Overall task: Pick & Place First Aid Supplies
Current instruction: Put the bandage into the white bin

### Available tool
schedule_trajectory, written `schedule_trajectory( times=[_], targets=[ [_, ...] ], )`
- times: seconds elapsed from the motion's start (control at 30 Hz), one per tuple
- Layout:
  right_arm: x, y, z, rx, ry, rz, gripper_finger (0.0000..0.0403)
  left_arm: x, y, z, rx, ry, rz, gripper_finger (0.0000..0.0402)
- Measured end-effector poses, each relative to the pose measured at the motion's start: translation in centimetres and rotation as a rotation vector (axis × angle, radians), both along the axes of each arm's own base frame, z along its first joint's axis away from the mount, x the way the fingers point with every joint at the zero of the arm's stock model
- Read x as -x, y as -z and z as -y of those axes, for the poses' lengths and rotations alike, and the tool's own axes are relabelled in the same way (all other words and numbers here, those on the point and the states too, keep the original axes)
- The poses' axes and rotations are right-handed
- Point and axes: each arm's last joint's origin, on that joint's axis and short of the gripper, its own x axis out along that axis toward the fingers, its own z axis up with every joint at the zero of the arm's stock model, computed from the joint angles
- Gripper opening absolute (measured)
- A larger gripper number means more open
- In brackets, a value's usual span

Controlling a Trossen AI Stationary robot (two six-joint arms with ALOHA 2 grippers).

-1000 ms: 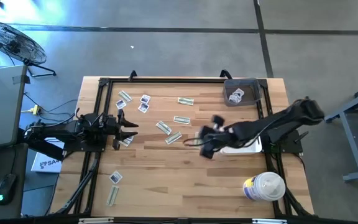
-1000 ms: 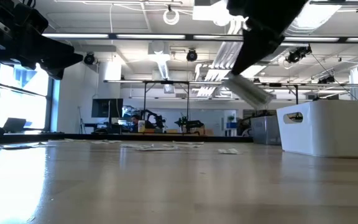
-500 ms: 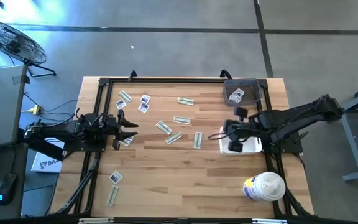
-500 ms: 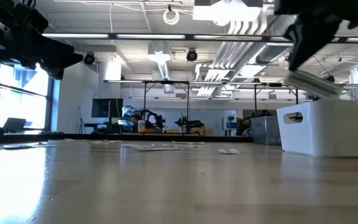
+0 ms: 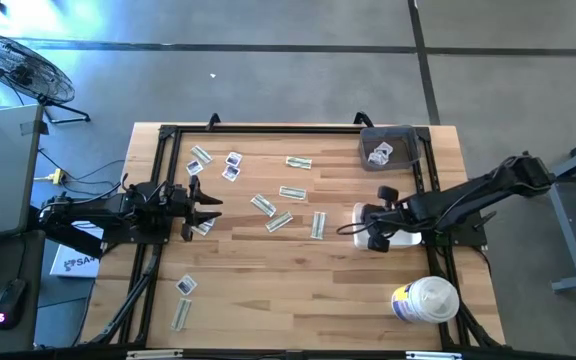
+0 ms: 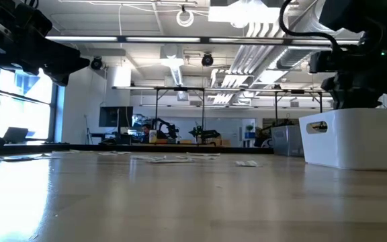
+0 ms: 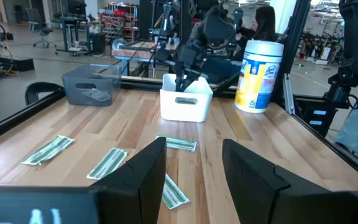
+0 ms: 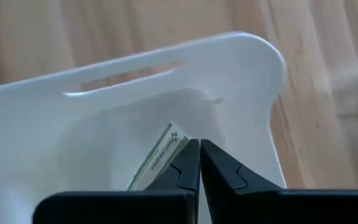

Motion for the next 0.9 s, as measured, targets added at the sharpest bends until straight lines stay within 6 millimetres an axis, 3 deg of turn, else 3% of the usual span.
schedule_trajectory(
  times=[0.17,0.27,0.43,0.63,0.73,0.9],
  targets=[
    [0.0,-0.1,0.0,-0.011,0.051,0.019,0.0027,0.0,0.0,0.0,0.0,0.0,0.0,0.0156],
    [-0.6,-1.2,0.0,0.002,0.056,0.048,0.0049,0.0,0.0,0.0,0.0,0.0,0.0,0.0156],
    [-2.1,-4.9,0.2,0.113,0.014,0.122,0.0083,0.0,0.0,0.0,0.0,0.0,0.0,0.0156],
    [-5.6,-9.4,-0.4,0.072,-0.033,0.449,0.0098,0.0,0.0,0.0,0.0,0.0,0.0,0.0156],
    [-7.4,-9.4,-0.9,0.045,-0.119,0.527,0.0095,0.0,0.0,0.0,0.0,0.0,0.0,0.0156],
    [-10.4,-5.5,-1.9,-0.024,-0.199,0.446,0.0087,0.0,0.0,0.0,0.0,0.0,0.0,0.0156]
  ],
)
